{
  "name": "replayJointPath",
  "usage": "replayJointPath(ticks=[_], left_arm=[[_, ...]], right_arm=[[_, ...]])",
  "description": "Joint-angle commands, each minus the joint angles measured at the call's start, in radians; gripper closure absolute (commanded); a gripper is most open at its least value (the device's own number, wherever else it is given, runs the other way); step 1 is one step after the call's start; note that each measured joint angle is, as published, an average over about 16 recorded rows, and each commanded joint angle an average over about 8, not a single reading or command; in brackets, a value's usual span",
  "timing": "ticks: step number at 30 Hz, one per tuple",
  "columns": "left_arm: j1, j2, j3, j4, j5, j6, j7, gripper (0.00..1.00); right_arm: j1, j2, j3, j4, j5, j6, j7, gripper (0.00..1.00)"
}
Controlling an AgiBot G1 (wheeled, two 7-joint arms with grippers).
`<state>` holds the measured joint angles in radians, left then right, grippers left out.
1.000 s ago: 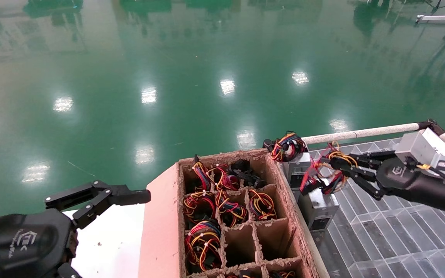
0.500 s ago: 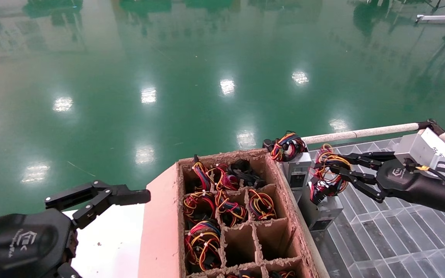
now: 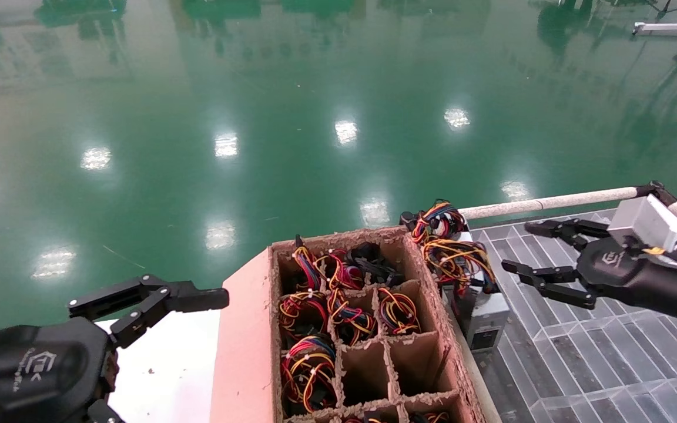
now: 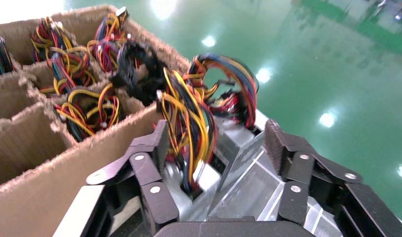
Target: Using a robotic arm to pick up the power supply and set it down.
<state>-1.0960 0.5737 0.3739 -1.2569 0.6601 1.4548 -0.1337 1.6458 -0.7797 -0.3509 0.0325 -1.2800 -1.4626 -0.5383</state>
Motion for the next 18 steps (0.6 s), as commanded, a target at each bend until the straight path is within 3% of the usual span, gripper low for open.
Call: replayJointPath(ticks=[1,8,18], left_arm=[[0.0,0.0,0.0,0.0,0.0,0.0,0.0,0.0],[0.0,0.0,0.0,0.0,0.0,0.0,0.0,0.0],[0.0,0.0,0.0,0.0,0.0,0.0,0.0,0.0]], right_arm=[[0.005,0.006,0.003,0.0,0.004,-0.011,0.006,0.0],[-0.012,0.019,0.019,0.019,0.039,-0.046,0.031,0.0],[-0.1,0.043,0.028,0.212,0.12,-0.047,0.14,0.0]])
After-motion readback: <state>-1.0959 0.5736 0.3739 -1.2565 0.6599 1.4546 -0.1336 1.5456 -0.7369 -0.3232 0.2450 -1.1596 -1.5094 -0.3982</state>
